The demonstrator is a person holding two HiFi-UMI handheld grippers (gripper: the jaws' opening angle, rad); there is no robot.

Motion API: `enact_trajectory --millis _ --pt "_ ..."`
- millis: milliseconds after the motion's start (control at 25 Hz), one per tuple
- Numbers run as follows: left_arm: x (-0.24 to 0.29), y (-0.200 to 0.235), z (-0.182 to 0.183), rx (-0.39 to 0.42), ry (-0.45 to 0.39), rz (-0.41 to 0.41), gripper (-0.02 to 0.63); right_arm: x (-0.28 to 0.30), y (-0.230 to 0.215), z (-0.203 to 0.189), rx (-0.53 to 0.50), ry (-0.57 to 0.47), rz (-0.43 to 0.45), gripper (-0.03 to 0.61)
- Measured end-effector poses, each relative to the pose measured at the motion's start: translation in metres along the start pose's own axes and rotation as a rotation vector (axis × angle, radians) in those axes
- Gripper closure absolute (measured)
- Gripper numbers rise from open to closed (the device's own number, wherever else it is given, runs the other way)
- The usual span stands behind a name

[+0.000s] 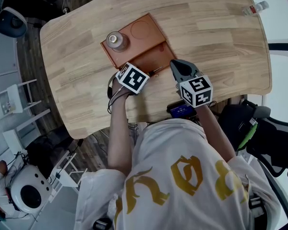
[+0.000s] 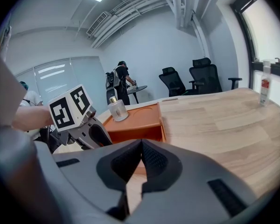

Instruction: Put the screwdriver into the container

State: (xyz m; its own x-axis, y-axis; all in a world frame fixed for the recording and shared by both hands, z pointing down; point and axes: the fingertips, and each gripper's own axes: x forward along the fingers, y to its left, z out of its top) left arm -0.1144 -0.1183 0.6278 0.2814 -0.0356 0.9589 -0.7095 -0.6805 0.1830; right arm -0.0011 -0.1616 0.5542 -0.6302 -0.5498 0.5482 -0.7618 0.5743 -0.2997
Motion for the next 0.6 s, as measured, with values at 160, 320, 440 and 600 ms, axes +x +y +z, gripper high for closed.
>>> enact_trajectory --millis 160,320,440,600 --pt "-0.016 0.005 0.005 -0.039 -0.094 0.038 0.488 -0.003 0.005 0.005 -0.012 -0.011 0.003 0.569" --pt "-0.045 0.014 0.016 -0.109 -0.257 0.116 0.506 -0.006 0.010 0.011 -0.034 -0.028 0.007 0.569" --pt "-0.070 0.019 0.022 -0.157 -0.392 0.182 0.578 -0.009 0.016 0.017 -0.060 -0.041 0.012 0.568" --pt "-0.109 0.020 0.025 -0.221 -0.604 0.252 0.601 -0.017 0.026 0.029 -0.138 -0.080 -0.009 0.569"
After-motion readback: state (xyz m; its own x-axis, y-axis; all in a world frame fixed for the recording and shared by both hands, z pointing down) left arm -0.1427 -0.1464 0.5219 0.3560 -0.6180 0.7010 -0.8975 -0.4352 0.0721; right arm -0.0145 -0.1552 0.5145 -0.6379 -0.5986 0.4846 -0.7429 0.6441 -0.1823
